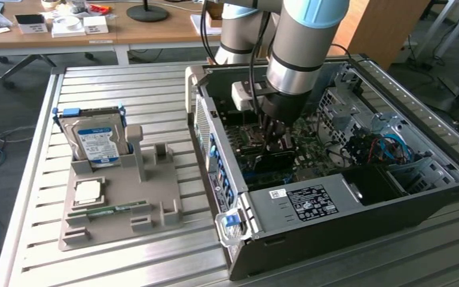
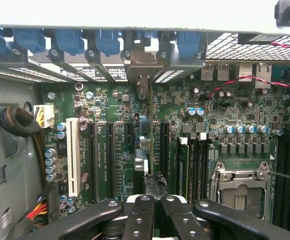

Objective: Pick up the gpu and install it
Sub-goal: 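Press down on the gpu until it lock into place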

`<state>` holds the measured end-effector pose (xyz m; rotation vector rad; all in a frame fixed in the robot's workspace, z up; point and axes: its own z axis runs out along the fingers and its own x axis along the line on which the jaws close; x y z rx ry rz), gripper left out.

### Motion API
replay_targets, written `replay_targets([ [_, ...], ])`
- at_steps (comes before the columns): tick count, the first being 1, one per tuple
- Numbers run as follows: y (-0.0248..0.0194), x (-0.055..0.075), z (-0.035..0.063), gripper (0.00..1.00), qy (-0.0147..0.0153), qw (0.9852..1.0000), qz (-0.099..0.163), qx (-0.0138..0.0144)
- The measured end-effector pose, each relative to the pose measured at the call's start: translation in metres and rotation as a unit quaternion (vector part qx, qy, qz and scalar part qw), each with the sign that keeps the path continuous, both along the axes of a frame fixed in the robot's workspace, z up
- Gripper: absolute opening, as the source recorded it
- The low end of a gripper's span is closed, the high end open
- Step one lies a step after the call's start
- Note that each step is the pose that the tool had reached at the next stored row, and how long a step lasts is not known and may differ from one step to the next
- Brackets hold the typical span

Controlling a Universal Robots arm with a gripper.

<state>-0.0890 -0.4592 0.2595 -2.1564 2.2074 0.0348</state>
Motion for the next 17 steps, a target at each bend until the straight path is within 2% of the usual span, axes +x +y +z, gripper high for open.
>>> replay_targets([
  [5, 0.0, 0.0, 0.0, 0.11, -0.0001, 1.0, 0.0, 0.0001],
  [8, 0.0003, 0.0, 0.0023, 0.11, -0.0005, 1.0, 0.0, 0.0013],
  [10, 0.0001, 0.0, 0.0074, 0.11, 0.0001, 1.0, 0.0, 0.0001],
  [17, 0.0, 0.0, 0.0255, 0.11, 0.0008, 1.0, 0.0, 0.0001],
])
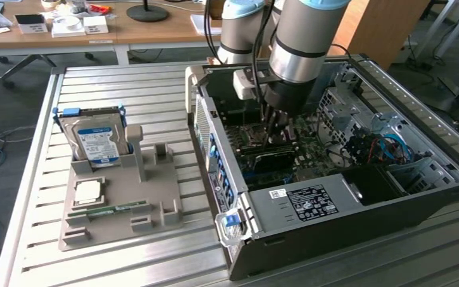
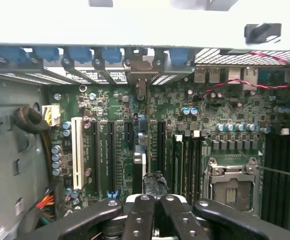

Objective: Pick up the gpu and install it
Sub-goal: 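Press down on the gpu until it lock into place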

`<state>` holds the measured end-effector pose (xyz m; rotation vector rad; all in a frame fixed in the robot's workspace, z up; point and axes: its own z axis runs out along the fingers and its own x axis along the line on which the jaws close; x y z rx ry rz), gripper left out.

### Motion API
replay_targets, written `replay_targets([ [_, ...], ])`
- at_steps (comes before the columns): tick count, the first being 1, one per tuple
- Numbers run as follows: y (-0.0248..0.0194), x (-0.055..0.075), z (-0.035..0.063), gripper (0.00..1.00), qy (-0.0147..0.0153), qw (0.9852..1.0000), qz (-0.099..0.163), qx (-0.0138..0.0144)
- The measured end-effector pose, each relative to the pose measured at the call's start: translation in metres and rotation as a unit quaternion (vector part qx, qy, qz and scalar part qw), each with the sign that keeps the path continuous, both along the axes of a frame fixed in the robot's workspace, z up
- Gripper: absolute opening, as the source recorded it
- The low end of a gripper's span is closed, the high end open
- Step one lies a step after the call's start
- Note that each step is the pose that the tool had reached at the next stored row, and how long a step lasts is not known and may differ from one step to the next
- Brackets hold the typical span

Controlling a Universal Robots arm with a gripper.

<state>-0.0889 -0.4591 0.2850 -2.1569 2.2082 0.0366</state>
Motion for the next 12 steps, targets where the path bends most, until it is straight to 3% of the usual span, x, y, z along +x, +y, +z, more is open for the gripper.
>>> replay_targets([
  [12, 0.0, 0.0, 0.0309, 0.11, 0.0005, 1.0, 0.0, -0.0001],
])
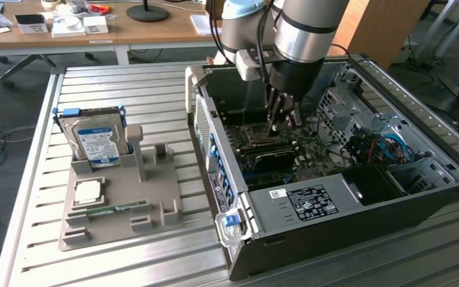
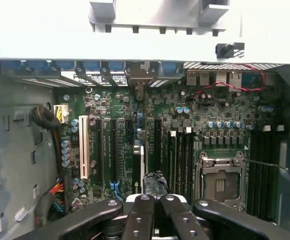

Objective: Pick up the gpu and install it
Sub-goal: 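Press down on the gpu until it lock into place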

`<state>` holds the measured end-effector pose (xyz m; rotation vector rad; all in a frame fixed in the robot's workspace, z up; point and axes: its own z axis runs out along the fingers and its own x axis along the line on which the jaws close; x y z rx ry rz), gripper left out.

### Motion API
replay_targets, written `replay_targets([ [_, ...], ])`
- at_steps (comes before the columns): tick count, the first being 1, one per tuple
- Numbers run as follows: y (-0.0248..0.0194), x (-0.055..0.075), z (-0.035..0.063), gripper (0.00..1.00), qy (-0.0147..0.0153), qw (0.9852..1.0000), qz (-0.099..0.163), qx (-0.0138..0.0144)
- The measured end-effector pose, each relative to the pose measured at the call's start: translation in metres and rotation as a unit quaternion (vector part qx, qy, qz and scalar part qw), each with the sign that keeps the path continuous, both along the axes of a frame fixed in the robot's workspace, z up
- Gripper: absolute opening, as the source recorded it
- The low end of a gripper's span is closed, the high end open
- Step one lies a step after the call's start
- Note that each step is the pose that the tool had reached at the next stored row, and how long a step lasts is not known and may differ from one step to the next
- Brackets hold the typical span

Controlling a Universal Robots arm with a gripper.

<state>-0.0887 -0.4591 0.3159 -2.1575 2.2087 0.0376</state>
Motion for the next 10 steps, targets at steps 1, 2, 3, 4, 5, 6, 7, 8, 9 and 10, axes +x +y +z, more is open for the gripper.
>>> replay_targets([
  [1, 0.0, 0.0, 0.0008, 0.11, 0.0, 1.0, 0.0, 0.0001],
  [2, 0.0, 0.0, 0.0014, 0.11, 0.0, 1.0, 0.0, 0.0],
  [3, 0.0, 0.0, 0.0021, 0.11, 0.0, 1.0, 0.0, 0.0],
  [4, 0.0, 0.0, 0.0024, 0.11, 0.0, 1.0, 0.0, 0.0001],
  [5, 0.0, 0.0, 0.0023, 0.11, -0.0001, 1.0, 0.0, 0.0002],
  [6, 0.0, 0.0, 0.0023, 0.11, -0.0001, 1.0, 0.0, 0.0002],
  [7, 0.0, 0.0, 0.0025, 0.11, 0.0, 1.0, 0.0, 0.0],
  [8, 0.0, 0.0, 0.0025, 0.11, 0.0, 1.0, 0.0, 0.0],
  [9, 0.0, 0.0, 0.0025, 0.11, 0.0, 1.0, 0.0, 0.0],
  [10, 0.0, 0.0, 0.0025, 0.11, 0.0, 1.0, 0.0, 0.0],
])
